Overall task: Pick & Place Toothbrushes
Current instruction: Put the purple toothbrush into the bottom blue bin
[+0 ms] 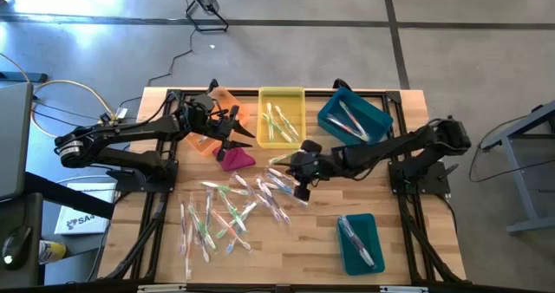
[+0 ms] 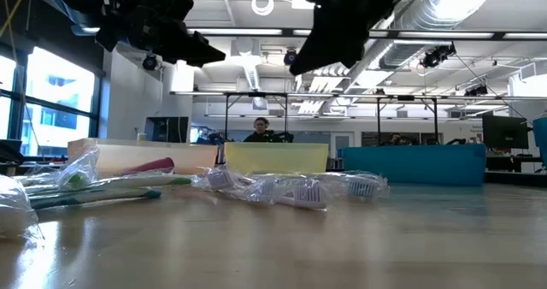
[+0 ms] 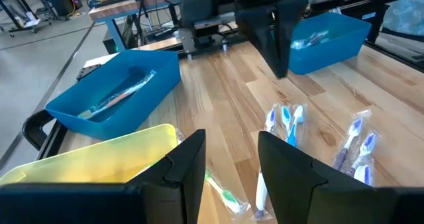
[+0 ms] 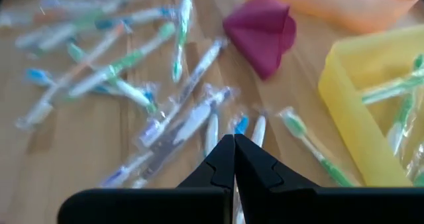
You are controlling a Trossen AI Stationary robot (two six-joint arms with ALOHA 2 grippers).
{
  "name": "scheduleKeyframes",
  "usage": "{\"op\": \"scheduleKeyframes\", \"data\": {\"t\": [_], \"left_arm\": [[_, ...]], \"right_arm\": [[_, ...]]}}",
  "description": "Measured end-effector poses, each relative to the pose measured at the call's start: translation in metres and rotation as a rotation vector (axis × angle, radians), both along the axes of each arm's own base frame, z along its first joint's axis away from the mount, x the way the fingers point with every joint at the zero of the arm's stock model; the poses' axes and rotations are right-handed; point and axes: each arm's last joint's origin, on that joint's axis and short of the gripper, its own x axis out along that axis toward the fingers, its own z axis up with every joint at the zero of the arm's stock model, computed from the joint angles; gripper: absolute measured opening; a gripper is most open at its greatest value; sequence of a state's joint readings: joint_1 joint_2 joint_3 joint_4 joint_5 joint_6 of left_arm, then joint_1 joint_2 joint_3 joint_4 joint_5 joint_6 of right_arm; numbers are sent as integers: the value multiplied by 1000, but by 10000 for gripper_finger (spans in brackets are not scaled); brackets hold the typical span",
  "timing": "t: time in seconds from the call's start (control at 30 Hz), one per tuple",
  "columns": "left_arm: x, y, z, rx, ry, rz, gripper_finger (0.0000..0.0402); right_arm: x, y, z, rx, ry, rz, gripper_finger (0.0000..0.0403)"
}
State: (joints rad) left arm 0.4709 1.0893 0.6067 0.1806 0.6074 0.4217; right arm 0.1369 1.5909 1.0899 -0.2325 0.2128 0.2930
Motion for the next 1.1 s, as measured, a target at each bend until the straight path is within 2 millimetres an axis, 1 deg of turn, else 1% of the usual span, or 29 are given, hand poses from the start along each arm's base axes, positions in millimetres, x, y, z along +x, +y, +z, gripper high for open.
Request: {"op": "scheduleKeyframes", "data": {"t": [0.13,0.23,0.33,0.47,0.53,0.6,0.77,0.83,0.93,1.1], "left_arm": [[0,0,0,0,0,0,134],[0,0,0,0,1,0,134],[0,0,0,-1,1,-1,134],[0,0,0,-1,0,-3,134],[0,0,0,-1,0,-3,134],[0,0,0,-1,0,-3,134],[0,0,0,0,0,-3,134],[0,0,0,-1,0,-3,134],[0,0,0,-1,0,-3,134],[0,0,0,-2,3,-2,134]], "right_arm": [[14,2,-3,-38,116,-36,2],[23,2,-9,-2,165,-31,2],[29,1,-19,30,190,13,2],[32,0,-30,20,225,22,6],[33,0,-34,7,238,30,17],[34,0,-37,-3,249,40,39],[32,-2,-41,-18,285,31,122],[30,-3,-44,-19,298,11,146],[28,-6,-48,8,309,-24,160],[25,-11,-61,23,336,-72,152]]}}
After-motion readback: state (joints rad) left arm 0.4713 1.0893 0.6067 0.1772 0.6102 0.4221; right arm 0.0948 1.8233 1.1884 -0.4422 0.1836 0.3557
